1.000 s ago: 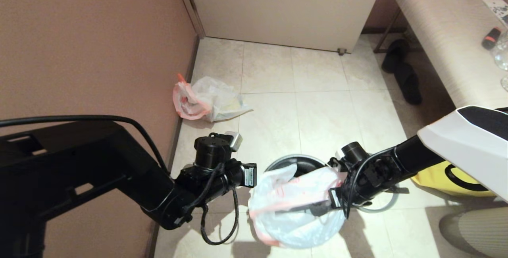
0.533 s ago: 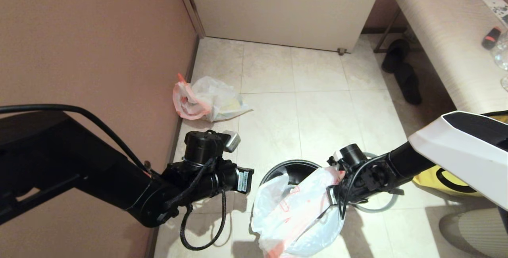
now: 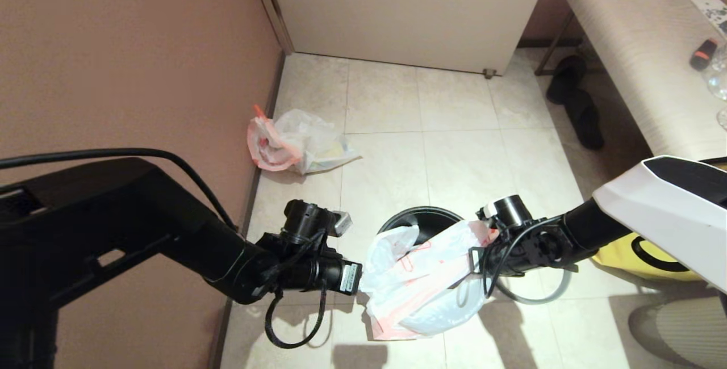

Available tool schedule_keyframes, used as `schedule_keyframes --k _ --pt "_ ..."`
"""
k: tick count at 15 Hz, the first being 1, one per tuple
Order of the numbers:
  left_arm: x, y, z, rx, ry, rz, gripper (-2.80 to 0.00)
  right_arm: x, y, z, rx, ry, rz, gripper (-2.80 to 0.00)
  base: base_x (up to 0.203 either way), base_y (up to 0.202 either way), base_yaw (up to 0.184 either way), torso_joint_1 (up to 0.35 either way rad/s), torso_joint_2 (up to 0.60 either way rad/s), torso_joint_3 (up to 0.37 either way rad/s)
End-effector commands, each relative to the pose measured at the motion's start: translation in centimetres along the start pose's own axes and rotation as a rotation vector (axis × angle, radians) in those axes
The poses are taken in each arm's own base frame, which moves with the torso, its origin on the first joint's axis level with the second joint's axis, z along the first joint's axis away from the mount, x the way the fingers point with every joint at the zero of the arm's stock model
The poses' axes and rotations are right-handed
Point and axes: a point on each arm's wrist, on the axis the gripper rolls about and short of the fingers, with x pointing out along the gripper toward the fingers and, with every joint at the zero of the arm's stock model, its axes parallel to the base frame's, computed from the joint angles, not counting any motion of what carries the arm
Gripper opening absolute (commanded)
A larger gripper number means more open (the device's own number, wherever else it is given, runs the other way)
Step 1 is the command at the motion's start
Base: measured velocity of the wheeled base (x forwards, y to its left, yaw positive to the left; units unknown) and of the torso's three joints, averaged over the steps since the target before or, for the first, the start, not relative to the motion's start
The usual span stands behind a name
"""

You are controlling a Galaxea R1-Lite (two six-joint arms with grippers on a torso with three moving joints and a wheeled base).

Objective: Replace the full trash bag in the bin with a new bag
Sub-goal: Put the new garbage bag on the trash can

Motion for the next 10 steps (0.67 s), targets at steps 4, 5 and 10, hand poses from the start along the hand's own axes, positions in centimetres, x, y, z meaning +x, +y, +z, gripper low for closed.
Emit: schedule_keyframes --k 4,5,10 --pt "2.6 -0.2 -0.2 -0.012 0.006 -0.006 -2.8 -0.3 0.6 -0.2 -0.01 0.005 0.009 -2.8 0.0 0.0 0.0 0.0 0.0 0.0" --pt "2.6 -0.6 0.0 -0.014 -0.016 -0.014 -2.8 -0.4 0.6 -0.4 -0.01 0.009 0.009 -2.8 0.0 0.0 0.0 0.0 0.0 0.0" --pt "3.2 -2.3 1.3 -0.003 -0.095 -0.052 -2.8 -0.5 1.6 -1.2 -0.035 0.027 0.025 -2.8 0.0 0.0 0.0 0.0 0.0 0.0"
